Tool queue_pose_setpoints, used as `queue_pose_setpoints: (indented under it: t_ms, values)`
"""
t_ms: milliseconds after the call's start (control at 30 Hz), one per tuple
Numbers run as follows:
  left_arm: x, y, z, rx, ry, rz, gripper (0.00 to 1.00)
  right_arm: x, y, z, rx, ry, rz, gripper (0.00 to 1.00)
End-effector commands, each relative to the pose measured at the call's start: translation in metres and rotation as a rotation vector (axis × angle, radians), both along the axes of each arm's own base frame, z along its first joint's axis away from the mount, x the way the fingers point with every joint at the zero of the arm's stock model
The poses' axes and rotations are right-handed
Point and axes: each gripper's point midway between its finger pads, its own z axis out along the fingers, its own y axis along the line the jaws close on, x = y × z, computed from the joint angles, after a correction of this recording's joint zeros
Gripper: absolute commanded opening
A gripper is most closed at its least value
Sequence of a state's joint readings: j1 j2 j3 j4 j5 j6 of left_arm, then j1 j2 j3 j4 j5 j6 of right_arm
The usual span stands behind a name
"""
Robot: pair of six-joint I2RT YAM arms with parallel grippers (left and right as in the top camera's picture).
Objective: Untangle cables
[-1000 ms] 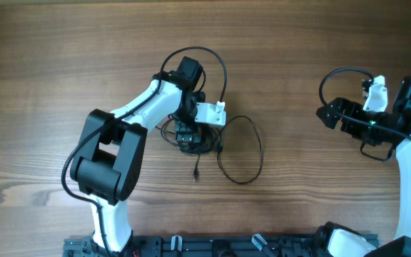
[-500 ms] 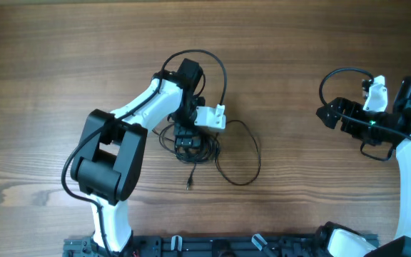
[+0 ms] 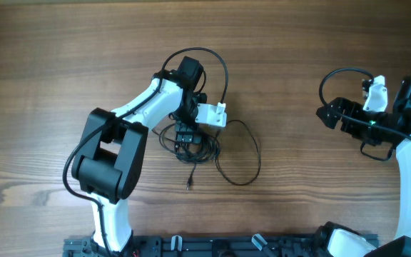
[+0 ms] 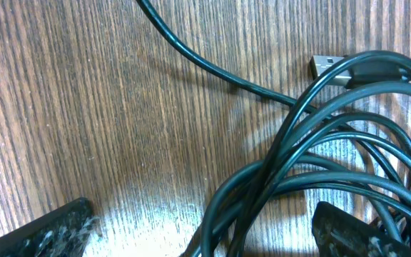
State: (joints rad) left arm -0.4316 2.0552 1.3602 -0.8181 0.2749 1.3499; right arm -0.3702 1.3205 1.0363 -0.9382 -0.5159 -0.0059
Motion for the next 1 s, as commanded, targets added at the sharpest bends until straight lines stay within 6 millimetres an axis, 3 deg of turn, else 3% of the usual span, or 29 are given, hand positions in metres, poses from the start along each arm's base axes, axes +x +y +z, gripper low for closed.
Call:
queue_pose_setpoints:
  t_ms: [0, 233, 500, 733, 967]
  values:
    - [-0.024, 0.014, -0.039, 0.078, 0.109, -0.011, 1.0, 0.0, -0.001, -0.004, -0.004, 0.004, 0.013, 1.0]
    - [-0.014, 0.036, -0.044, 0.206, 0.051, -0.014, 1.0, 0.0, -0.001, -0.004, -0.004, 0.004, 0.013, 1.0]
    - [-0.004, 0.031, -0.048, 0.192, 0.012, -0.006, 1.0, 0.0, -0.001, -0.004, -0.004, 0.005, 0.013, 1.0]
    - [-0.01, 0.034, -0.064, 0.208, 0.048, -0.009, 1.0, -0.001, 0.0, -0.004, -0.003, 0.007, 0.013, 1.0]
    - [-0.009, 0.034, -0.066, 0.208, 0.048, -0.003, 1.0, -0.001, -0.001, -0.004, -0.003, 0.007, 0.013, 1.0]
